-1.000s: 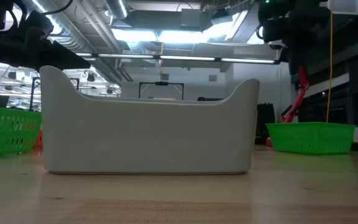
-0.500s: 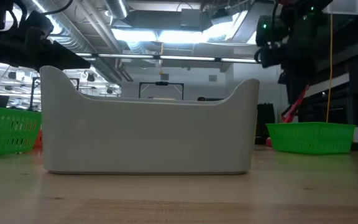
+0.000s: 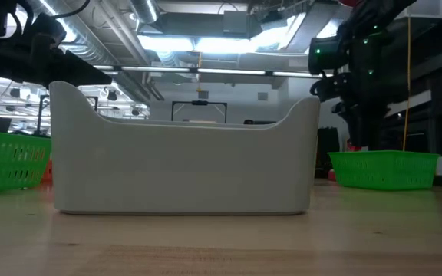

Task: Stack baskets by color
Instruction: Stack the middle right green bin on top of the top green bin

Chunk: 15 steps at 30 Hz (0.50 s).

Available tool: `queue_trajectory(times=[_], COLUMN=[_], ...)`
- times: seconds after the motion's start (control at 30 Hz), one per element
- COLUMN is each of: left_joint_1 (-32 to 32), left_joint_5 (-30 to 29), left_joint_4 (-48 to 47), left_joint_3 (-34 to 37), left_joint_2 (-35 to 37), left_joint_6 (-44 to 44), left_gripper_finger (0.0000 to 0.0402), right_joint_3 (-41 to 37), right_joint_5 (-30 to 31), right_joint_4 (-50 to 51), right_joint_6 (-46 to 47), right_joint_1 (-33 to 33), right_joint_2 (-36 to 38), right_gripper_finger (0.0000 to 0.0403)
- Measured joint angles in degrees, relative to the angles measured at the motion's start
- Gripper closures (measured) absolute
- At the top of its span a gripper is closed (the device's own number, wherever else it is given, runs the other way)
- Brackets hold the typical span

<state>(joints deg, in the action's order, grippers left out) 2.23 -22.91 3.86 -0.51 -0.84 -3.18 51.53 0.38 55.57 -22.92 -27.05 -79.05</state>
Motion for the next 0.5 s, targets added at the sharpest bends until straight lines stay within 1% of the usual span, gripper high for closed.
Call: queue_trajectory(times=[0.5], left_joint_1=[0.0], left_joint_5=[0.0], left_joint_4=[0.0], left_joint_3=[0.0], left_joint_2=[0.0], left_joint_6=[0.0], left_gripper_finger=[0.0401], right_joint_3=[0.0], right_joint_5=[0.2], right_joint_4=[-3.1], right_joint_6=[-2.7], right_joint_1=[2.6], right_joint_2=[-10.0], right_gripper_finger=[0.0258])
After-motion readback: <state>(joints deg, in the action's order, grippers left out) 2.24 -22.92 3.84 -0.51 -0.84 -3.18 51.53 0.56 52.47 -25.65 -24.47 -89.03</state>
